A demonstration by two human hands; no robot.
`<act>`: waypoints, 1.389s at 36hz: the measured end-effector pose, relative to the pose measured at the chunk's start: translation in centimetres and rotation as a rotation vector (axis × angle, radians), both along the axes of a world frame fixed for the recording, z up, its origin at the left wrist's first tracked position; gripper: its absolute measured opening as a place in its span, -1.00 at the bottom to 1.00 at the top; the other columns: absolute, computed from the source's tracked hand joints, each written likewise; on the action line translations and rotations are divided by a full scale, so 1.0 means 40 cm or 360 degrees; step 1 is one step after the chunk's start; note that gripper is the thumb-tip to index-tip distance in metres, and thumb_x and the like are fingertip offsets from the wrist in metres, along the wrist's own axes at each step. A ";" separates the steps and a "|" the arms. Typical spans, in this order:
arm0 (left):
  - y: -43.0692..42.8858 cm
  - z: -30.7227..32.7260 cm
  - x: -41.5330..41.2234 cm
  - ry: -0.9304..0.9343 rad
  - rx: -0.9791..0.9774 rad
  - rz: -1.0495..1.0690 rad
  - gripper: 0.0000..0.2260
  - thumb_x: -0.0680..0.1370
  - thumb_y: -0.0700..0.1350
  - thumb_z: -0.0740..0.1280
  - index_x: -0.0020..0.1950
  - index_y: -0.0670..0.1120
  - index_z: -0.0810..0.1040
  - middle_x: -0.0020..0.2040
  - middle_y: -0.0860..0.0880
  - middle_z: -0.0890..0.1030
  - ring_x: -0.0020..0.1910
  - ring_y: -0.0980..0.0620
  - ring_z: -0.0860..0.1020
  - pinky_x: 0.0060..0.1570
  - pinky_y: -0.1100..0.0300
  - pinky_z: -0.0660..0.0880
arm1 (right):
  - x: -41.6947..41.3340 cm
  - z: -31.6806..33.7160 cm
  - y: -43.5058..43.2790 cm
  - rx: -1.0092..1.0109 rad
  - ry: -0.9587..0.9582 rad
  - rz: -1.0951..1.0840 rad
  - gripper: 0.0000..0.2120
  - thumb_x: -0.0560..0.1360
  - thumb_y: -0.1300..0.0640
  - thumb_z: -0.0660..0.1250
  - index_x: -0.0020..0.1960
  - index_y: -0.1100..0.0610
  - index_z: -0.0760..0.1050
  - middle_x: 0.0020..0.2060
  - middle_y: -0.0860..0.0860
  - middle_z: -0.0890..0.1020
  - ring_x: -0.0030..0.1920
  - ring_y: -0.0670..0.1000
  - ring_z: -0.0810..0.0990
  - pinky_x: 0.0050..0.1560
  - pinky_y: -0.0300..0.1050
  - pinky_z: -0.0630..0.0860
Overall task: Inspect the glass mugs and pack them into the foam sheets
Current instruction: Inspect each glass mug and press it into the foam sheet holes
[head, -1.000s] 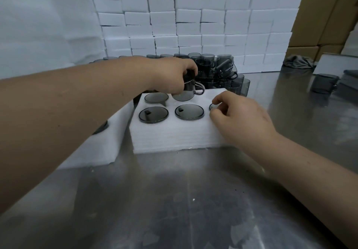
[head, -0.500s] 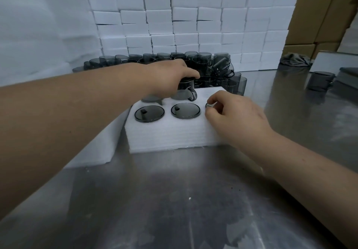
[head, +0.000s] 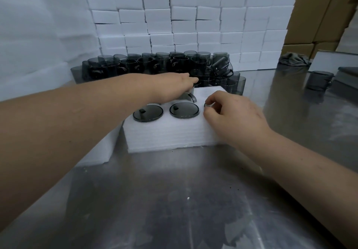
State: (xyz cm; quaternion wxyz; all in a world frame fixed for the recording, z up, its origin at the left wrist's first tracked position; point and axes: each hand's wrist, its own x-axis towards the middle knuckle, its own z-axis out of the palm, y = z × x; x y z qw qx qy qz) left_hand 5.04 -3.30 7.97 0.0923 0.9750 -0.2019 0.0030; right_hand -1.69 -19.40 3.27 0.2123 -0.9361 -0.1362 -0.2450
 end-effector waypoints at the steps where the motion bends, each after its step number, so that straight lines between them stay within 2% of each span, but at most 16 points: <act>1: 0.004 -0.005 0.001 -0.0014 0.0037 -0.0008 -0.58 0.65 -0.18 -0.02 0.52 0.01 0.08 0.54 -0.02 0.01 0.48 0.02 0.03 0.19 0.40 0.06 | 0.001 0.000 -0.001 0.0000 -0.0001 0.0003 -0.78 0.50 0.02 0.15 0.08 -0.03 0.50 -0.26 -0.14 0.48 -0.13 -0.02 0.43 -0.13 -0.16 0.20; 2: 0.008 -0.010 0.004 -0.0023 0.0066 -0.0013 -0.56 0.65 -0.21 -0.02 0.52 0.02 0.05 0.54 -0.02 -0.03 0.49 0.03 0.00 0.22 0.39 0.01 | 0.001 0.000 -0.001 0.0001 0.0000 0.0006 -0.78 0.50 0.01 0.15 0.08 -0.03 0.50 -0.26 -0.14 0.48 -0.16 -0.03 0.40 -0.13 -0.16 0.20; 5: 0.018 -0.020 0.009 -0.0014 0.0095 0.0001 -0.54 0.65 -0.24 -0.06 0.52 0.06 -0.02 0.54 0.01 -0.08 0.50 0.04 -0.08 0.38 0.17 -0.09 | 0.002 -0.001 -0.003 0.0006 0.0001 0.0006 -0.78 0.50 0.01 0.15 0.07 -0.03 0.50 -0.26 -0.14 0.48 -0.17 -0.05 0.38 -0.12 -0.16 0.21; 8: 0.018 -0.026 0.008 0.0008 0.0092 0.0013 -0.52 0.65 -0.27 -0.07 0.52 0.06 -0.05 0.54 0.01 -0.10 0.50 0.03 -0.12 0.40 0.11 -0.13 | 0.002 -0.002 -0.004 0.0002 0.0009 0.0008 -0.78 0.50 0.01 0.14 0.07 -0.03 0.50 -0.30 -0.17 0.46 -0.18 -0.05 0.38 -0.12 -0.16 0.21; 13: 0.007 -0.025 -0.007 0.0113 0.0044 0.0063 -0.58 0.66 -0.05 -0.10 0.52 0.06 -0.06 0.54 0.00 -0.11 0.50 0.01 -0.16 0.42 0.04 -0.19 | 0.002 -0.001 -0.003 -0.0004 0.0012 0.0008 -0.77 0.50 0.01 0.14 0.07 -0.03 0.50 -0.29 -0.16 0.46 -0.18 -0.06 0.38 -0.11 -0.17 0.22; 16: -0.001 -0.023 -0.016 0.0160 0.0029 0.0095 -0.58 0.66 -0.01 -0.11 0.52 0.05 -0.06 0.54 0.00 -0.13 0.50 0.01 -0.18 0.42 0.03 -0.21 | 0.002 -0.001 -0.002 -0.0003 0.0012 0.0012 -0.77 0.49 0.02 0.14 0.07 -0.03 0.50 -0.29 -0.16 0.46 -0.17 -0.06 0.38 -0.11 -0.17 0.22; 20: -0.004 -0.028 -0.016 0.0135 0.0054 0.0133 -0.57 0.67 -0.13 -0.08 0.52 0.06 -0.09 0.54 0.00 -0.13 0.50 0.01 -0.16 0.41 0.06 -0.18 | 0.003 -0.001 -0.003 -0.0006 0.0017 0.0006 -0.78 0.50 0.01 0.14 0.06 -0.03 0.50 -0.36 -0.20 0.41 -0.18 -0.06 0.36 -0.11 -0.18 0.21; 27: 0.004 -0.035 -0.010 0.0243 -0.0006 0.0121 -0.58 0.64 0.06 -0.16 0.51 0.14 -0.08 0.53 0.10 -0.14 0.49 0.09 -0.18 0.43 0.03 -0.21 | 0.002 -0.002 -0.002 -0.0005 0.0010 0.0005 -0.78 0.50 0.02 0.13 0.05 -0.03 0.51 -0.36 -0.19 0.41 -0.19 -0.06 0.37 -0.12 -0.17 0.21; 35: 0.002 -0.049 0.005 0.0258 0.0021 0.0135 -0.58 0.64 0.03 -0.15 0.51 0.13 -0.07 0.53 0.07 -0.14 0.50 0.05 -0.17 0.43 0.00 -0.19 | 0.003 -0.002 -0.002 -0.0014 -0.0006 -0.0008 -0.78 0.50 0.02 0.13 0.05 -0.04 0.51 -0.33 -0.18 0.43 -0.19 -0.05 0.36 -0.13 -0.18 0.18; 39: 0.007 -0.064 0.018 0.0249 0.0024 0.0143 -0.57 0.64 0.10 -0.17 0.51 0.12 0.02 0.53 0.11 -0.12 0.49 0.09 -0.15 0.43 0.02 -0.18 | 0.003 -0.002 -0.001 -0.0014 -0.0013 -0.0010 -0.78 0.50 0.01 0.14 0.05 -0.05 0.51 -0.29 -0.16 0.46 -0.19 -0.05 0.36 -0.13 -0.19 0.18; 43: 0.010 -0.071 0.027 0.0208 0.0047 0.0146 -0.60 0.66 0.02 -0.13 0.50 0.07 0.13 0.53 0.11 -0.11 0.49 0.09 -0.12 0.40 0.07 -0.16 | 0.003 -0.003 -0.001 -0.0014 -0.0010 -0.0006 -0.78 0.49 0.02 0.13 0.04 -0.04 0.51 -0.25 -0.13 0.51 -0.19 -0.05 0.38 -0.14 -0.18 0.19; 47: 0.014 -0.071 0.027 0.0234 0.0007 0.0165 -0.59 0.65 0.04 -0.13 0.50 0.10 0.07 0.52 0.13 -0.13 0.49 0.10 -0.14 0.40 0.05 -0.17 | 0.004 -0.003 -0.002 -0.0016 -0.0001 -0.0015 -0.78 0.49 0.02 0.13 0.03 -0.05 0.50 -0.26 -0.15 0.48 -0.18 -0.05 0.37 -0.13 -0.19 0.18; 50: 0.011 -0.067 0.022 0.0291 -0.0026 0.0202 -0.58 0.62 0.09 -0.12 0.50 0.20 -0.02 0.53 0.13 -0.13 0.49 0.09 -0.15 0.40 0.00 -0.20 | 0.005 -0.003 -0.002 -0.0025 0.0002 -0.0014 -0.78 0.49 0.02 0.13 0.03 -0.05 0.51 -0.27 -0.15 0.48 -0.18 -0.05 0.37 -0.12 -0.19 0.18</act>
